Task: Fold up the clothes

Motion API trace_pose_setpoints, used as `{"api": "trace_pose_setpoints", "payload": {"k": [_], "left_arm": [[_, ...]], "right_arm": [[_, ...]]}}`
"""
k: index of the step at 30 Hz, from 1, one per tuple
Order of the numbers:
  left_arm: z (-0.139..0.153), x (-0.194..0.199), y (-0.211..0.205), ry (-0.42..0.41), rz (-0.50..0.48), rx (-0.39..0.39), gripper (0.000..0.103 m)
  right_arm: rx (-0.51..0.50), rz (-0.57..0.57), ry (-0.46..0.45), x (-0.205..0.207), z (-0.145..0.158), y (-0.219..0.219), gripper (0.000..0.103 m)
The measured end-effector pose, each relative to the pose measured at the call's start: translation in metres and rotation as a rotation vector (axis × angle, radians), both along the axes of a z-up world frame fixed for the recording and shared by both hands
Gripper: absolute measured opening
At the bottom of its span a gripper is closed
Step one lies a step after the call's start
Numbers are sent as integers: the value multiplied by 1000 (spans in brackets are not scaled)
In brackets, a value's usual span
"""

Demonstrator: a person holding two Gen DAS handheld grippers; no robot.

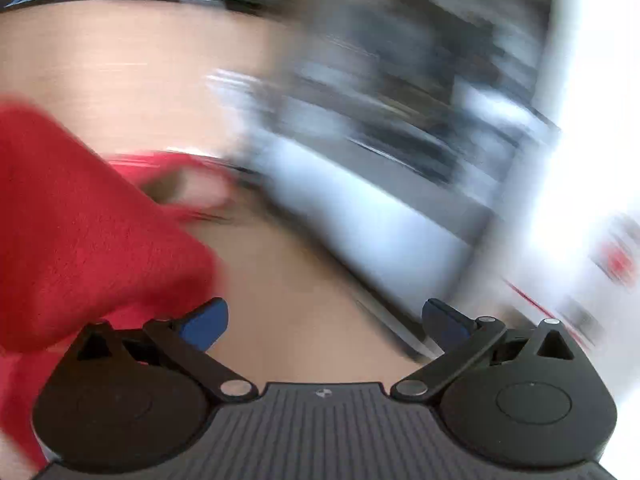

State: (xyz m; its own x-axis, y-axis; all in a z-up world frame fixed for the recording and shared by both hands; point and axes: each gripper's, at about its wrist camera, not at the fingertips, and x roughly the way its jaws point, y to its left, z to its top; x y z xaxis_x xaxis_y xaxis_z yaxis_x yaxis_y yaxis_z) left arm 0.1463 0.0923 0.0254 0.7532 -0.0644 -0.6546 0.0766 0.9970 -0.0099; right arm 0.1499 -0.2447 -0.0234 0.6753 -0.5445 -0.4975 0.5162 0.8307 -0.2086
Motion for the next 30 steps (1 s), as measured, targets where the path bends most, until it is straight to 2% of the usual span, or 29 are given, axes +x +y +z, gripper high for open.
{"api": "trace_pose_setpoints", "payload": {"k": [3,6,10,12,15,17,21,23,27,30], "left_arm": [[-16,7,-23,33,-103,1,103],[-30,12,-41,64,-179,2,103],[-43,12,-46,118,-202,-15,103],[-49,13,-44,152,-197,-29,103],[-55,12,-45,195,-192,-44,103],[-58,9,-48,196,-188,-26,103],[-60,5,-57,191,-154,12,103],[-60,5,-60,196,-110,7,103],[-58,5,-65,218,-44,-1,103],[-58,3,-68,226,-7,-3,103]], "right_arm": [[151,-56,87,-24,-3,-43,103],[219,-68,82,-48,1,-50,103],[164,-70,-15,-75,14,-30,103],[177,24,-40,-79,21,-16,103],[216,239,-14,-60,29,-1,103],[240,385,0,-30,37,5,103],[403,626,16,48,49,5,103],[525,721,61,96,49,0,103],[747,708,165,183,26,-11,103],[952,662,222,229,0,-21,103]]}}
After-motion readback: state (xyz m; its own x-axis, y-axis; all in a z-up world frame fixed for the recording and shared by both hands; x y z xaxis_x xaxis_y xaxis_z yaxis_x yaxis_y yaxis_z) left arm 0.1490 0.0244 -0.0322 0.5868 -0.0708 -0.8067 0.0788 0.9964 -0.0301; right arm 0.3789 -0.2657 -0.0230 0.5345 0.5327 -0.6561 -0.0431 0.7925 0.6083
